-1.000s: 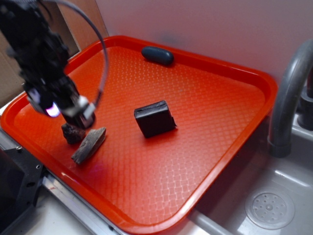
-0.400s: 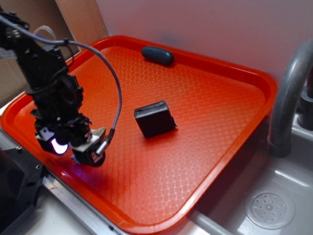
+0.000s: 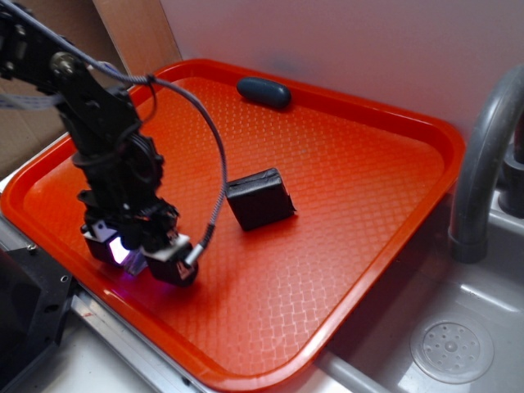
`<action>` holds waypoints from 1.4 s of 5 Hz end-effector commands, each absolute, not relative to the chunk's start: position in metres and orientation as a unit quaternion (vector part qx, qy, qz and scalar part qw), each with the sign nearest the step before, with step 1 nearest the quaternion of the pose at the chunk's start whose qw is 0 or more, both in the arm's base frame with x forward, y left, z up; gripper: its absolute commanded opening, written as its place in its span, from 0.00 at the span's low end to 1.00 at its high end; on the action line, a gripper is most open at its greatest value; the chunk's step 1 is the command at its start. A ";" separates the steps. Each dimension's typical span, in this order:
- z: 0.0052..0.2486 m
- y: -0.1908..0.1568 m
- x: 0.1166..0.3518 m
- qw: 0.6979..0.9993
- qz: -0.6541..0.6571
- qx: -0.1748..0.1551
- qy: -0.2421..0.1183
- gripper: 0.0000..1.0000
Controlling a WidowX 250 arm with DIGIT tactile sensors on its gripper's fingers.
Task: Grab the wood chip.
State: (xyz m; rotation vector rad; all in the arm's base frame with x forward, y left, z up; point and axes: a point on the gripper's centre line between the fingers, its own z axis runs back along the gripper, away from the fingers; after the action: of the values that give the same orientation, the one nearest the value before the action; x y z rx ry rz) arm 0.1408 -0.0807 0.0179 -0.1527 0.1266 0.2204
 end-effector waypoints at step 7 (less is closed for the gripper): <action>0.171 -0.015 0.188 0.984 0.098 -0.097 -0.116 0.00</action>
State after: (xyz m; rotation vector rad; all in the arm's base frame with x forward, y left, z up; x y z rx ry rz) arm 0.1891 -0.0174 0.1600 -0.1927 -0.1869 0.1870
